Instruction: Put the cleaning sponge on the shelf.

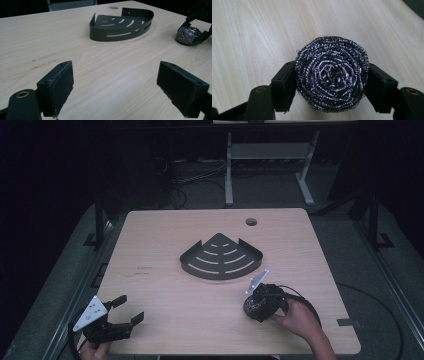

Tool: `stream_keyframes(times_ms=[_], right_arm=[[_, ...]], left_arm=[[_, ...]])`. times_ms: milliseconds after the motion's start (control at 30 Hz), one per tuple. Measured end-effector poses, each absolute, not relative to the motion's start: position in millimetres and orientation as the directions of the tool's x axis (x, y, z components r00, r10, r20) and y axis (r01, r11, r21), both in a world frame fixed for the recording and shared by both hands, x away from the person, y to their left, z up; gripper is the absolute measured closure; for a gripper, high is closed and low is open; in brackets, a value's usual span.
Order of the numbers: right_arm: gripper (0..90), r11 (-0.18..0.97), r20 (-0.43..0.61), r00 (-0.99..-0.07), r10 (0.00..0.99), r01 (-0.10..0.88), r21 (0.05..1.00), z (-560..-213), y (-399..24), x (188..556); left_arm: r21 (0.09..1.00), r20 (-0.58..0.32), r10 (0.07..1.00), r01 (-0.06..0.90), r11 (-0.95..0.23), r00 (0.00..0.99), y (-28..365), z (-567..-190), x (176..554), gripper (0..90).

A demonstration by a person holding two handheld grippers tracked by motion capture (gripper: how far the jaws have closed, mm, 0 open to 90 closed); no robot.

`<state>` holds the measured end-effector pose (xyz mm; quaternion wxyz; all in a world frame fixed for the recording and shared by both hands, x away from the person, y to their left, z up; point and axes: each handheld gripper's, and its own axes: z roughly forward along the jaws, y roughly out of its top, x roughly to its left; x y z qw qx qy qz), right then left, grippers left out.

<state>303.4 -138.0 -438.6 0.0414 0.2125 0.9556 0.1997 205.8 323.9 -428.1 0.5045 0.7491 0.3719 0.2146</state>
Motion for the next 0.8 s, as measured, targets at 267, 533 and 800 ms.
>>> stream_keyframes(times_ms=[267, 533, 800], right_arm=[[31.8, 0.831, 0.018, -0.913, 0.408, 0.380, 0.407, -427.6, -134.1, 310.7], [31.8, 0.835, 0.035, -0.921, 0.387, 0.366, 0.412, -415.5, -128.3, 322.6], [31.8, 0.835, 0.049, -0.930, 0.365, 0.350, 0.425, -400.9, -121.6, 337.1]], left_arm=[[0.916, -0.055, 0.774, 0.340, -0.212, 0.630, 324.6, -428.0, 205.7, 13.2], [0.916, -0.060, 0.776, 0.343, -0.207, 0.628, 324.2, -428.6, 206.2, 13.2], [0.916, -0.056, 0.775, 0.341, -0.210, 0.630, 323.6, -428.2, 206.3, 13.3]])
